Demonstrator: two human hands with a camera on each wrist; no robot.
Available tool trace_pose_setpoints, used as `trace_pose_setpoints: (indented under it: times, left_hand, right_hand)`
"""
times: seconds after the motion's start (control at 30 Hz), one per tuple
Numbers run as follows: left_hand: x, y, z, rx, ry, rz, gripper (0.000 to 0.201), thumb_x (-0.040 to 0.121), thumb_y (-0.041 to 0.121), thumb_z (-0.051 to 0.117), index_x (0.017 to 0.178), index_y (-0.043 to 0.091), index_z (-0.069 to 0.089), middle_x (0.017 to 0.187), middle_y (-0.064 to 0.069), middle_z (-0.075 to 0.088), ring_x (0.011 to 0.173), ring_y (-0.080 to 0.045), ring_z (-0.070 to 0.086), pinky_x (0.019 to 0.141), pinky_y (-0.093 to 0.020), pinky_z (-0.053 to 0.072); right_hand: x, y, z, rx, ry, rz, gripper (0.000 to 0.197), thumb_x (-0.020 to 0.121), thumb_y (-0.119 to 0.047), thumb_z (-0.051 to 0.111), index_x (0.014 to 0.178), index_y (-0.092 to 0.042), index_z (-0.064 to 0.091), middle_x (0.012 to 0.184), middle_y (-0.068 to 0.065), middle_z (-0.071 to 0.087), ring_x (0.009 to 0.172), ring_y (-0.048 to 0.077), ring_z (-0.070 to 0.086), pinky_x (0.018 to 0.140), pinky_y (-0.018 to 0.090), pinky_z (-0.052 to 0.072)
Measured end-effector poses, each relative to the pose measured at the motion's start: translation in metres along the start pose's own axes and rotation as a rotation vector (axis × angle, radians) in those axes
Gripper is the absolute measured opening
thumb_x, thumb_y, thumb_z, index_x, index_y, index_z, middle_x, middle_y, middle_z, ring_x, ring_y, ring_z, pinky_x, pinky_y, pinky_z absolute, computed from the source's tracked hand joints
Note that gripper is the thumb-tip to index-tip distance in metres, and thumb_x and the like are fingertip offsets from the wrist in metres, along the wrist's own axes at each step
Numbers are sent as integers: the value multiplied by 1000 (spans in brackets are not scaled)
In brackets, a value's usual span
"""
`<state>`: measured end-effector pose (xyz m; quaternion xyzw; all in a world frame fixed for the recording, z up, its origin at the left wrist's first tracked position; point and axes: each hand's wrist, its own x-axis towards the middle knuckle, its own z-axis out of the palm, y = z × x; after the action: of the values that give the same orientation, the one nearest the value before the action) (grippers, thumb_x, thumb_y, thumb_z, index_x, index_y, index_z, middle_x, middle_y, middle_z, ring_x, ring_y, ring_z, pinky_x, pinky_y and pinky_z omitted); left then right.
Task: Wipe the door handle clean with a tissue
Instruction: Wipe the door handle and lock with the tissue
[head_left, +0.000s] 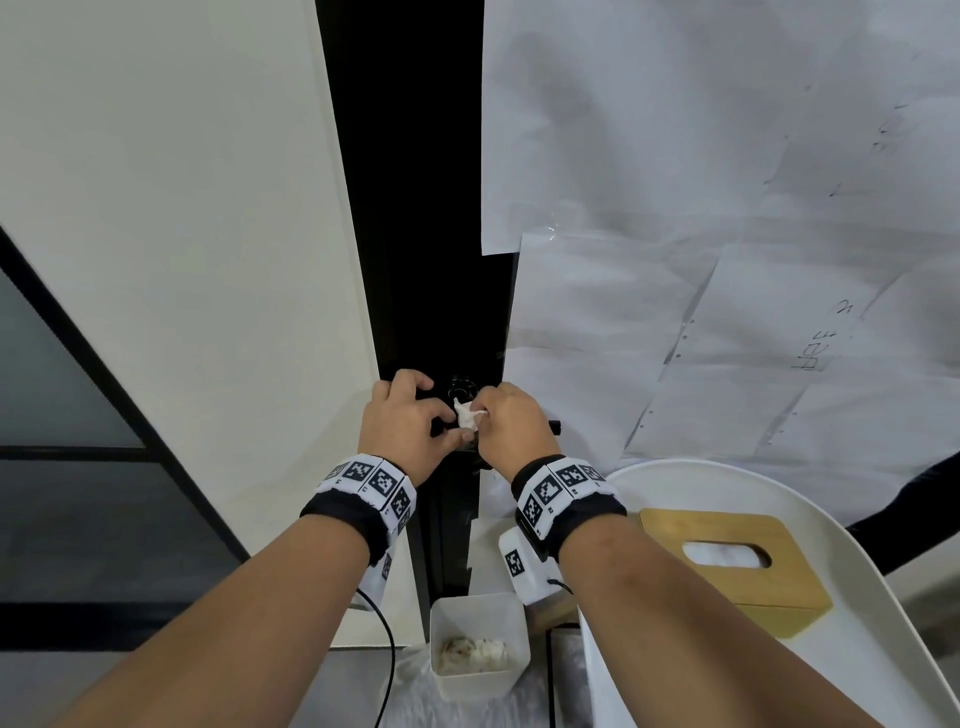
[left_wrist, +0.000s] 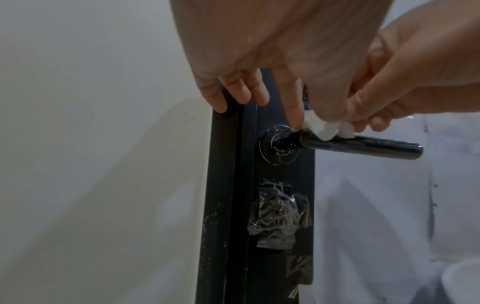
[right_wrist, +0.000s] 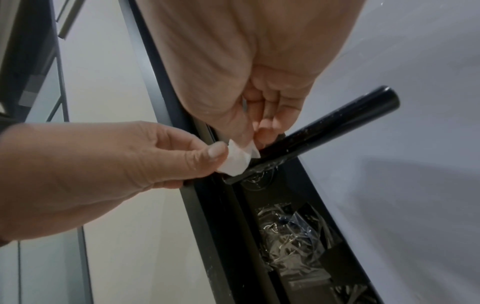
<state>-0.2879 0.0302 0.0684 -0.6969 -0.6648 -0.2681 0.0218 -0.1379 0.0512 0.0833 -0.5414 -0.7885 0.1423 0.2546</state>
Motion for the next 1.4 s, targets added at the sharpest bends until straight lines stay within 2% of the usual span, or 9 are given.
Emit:
trace_pose_setpoints:
  times: [0.13,0.3,0.53,0.77,0.87,1.03,1.2,1.3,1.4]
  left_hand:
    - [2,3,2,30,-14,-57,20,71,51,73,87,38,71,119,9,48,107,-22,41,92,-38,38]
    - [1,9,6,68,7,-70,31,74,47,71,103,47,64,119,10,48,106,-24,42,89,-40,34]
    - [-1,13,6,93,18,-93,19,77,44,70,96,44,70,116,13,51,108,-22,41,90,-38,28]
    - [-3,20,7,76,46,-78,25,75,35,72,97,45,66,111,15,51,108,-19,45,90,-38,28]
    - [-2,22,8,98,16,-66,21,78,35,70,97,44,69,113,15,52,110,-19,44,92,-38,26]
    - [-2,23,9,90,12,-67,17,81,36,69,96,42,71,111,15,55,110,-20,45,90,-38,24]
    - [-5,27,9,78,-21,-69,20,84,43,59,101,43,69,112,18,55,111,-17,43,92,-38,26]
    - [-5,27,10,86,-30,-71,26,81,53,57,102,43,68,112,19,54,111,-15,43,93,-38,27]
    - [-4,27,10,81,-19,-71,23,80,50,65,100,42,70,110,17,56,111,-16,43,92,-38,26]
  right_hand:
    - [2,8,4,-66,16,-19,16,87,-7,55,94,-7,70,94,12,54,90,27,55,74,36,51]
    - [0,15,2,-120,15,-45,17,88,-14,56,92,-10,73,92,13,53,88,29,54,68,32,44]
    - [-2,17,-6,-62,34,33,20,84,-6,51,89,-7,70,95,12,54,91,28,54,75,37,51]
    - [-6,19,-9,-51,49,74,13,80,-5,51,77,-5,64,91,11,52,86,28,53,67,33,46]
    - [-7,22,-11,-74,59,95,16,82,-7,51,84,-4,67,95,12,52,89,30,53,69,36,49]
    - [-8,20,-9,3,-18,3,37,82,-7,51,118,-14,61,107,8,49,97,25,54,79,37,53]
    - [-7,16,-6,-123,-40,-51,13,84,-6,53,90,-6,64,94,11,50,88,29,53,63,32,41]
    - [-6,14,-9,-173,-37,-60,11,83,-4,54,89,-4,62,96,11,50,87,27,51,63,31,38]
    - [-7,15,-10,-172,-46,-66,15,81,0,53,92,-3,62,98,12,50,88,27,50,66,32,41]
